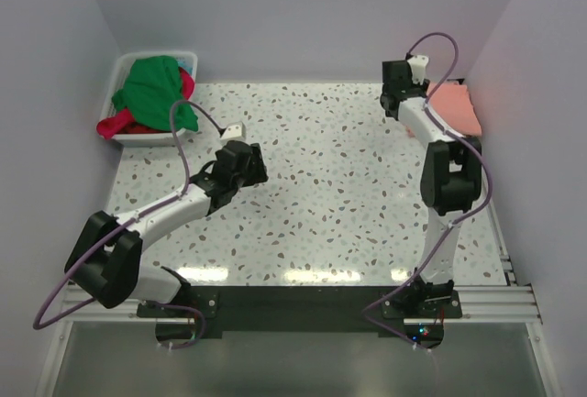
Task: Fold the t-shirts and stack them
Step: Reset both grippers
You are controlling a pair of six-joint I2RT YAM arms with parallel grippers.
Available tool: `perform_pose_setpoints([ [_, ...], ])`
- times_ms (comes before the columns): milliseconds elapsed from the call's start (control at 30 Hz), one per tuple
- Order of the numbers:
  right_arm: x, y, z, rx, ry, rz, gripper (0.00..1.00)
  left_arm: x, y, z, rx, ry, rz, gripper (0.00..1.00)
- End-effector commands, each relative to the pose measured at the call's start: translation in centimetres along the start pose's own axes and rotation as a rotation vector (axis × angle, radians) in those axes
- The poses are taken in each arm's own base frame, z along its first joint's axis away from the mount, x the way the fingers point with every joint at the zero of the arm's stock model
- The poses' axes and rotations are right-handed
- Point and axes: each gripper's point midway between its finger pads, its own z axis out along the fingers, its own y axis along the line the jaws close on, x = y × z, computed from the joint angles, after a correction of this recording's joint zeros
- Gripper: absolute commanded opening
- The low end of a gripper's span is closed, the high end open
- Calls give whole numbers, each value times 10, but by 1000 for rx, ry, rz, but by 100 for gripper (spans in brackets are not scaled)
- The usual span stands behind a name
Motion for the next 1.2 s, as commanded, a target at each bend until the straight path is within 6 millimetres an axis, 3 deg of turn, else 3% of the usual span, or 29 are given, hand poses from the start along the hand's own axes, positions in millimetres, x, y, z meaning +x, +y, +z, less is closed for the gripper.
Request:
perform_pose_setpoints([
  [0,-37,0,-61,-109,-100,59,51,-29,-3,-10,2,-87,3,70],
  [267,-12,0,-156,-391,-94,61,52,-26,-1,-17,-8,-80,23,76],
  [333,0,-2,-172,-425,-77,53,53,-25,0,-20,-8,-79,24,77],
  [367,-1,-5,-191,-460,-85,56,54,-24,-1,-21,-6,-77,27,77],
  [600,31,-1,-256,-654,-77,31,60,-25,-3,-35,13,-95,45,80],
  [867,84,15,-291,-741,-28,-73,60,-22,-4,-36,-5,-90,89,81],
  [1033,115,25,-297,-763,7,-120,59,-23,-3,-37,-35,-86,101,81],
  [1167,126,38,-303,-784,9,-152,59,-25,-3,-38,-45,-87,108,82],
])
